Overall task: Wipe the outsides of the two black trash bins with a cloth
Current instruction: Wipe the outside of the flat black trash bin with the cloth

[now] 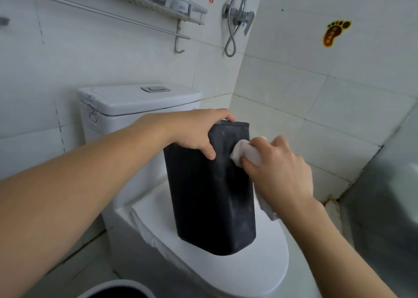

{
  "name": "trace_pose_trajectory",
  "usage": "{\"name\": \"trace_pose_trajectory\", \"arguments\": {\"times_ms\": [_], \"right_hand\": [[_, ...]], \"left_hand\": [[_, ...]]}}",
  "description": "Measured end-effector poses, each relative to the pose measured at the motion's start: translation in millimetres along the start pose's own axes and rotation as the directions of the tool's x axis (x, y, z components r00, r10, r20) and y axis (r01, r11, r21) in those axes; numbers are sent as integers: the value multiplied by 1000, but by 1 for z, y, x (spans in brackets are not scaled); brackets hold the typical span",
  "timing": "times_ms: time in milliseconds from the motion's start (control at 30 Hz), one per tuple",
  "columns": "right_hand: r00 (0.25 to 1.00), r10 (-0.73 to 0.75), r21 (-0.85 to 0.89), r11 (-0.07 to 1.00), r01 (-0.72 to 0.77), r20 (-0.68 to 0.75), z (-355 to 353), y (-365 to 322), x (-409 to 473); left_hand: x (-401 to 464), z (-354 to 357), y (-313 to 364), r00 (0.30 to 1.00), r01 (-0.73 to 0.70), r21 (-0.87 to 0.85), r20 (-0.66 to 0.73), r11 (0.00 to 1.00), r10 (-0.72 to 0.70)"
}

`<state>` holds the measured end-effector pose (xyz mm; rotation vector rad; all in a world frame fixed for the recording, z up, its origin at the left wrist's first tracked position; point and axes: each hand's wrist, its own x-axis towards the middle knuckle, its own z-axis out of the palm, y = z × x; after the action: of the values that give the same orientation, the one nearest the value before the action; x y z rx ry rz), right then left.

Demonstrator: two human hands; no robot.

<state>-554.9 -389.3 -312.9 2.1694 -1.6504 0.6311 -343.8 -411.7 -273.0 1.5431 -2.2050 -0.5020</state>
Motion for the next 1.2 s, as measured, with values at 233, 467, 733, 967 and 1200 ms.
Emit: {"name": "trace_pose_trajectory", "arguments": {"times_ms": [233, 467, 733, 967, 1200], "right_hand": [[997, -45, 26, 999, 46, -68, -14, -16, -3], [1000, 13, 34, 999, -12, -22, -6, -3, 8], [998, -20, 50, 998, 23, -53, -14, -17, 7], [997, 73, 69, 995, -72, -10, -7, 4, 23], [999, -2, 71, 997, 5, -42, -19, -17, 15]], "left_hand": [[9, 8, 12, 998, -55, 13, 3, 998, 55], [3, 3, 7, 999, -33, 16, 18, 999, 33], [4, 4, 9, 999, -37, 12, 15, 999, 37], [-1, 1, 4, 999, -29, -16, 19, 999, 29], [3, 3, 9, 998, -63, 3, 16, 998, 63]]}}
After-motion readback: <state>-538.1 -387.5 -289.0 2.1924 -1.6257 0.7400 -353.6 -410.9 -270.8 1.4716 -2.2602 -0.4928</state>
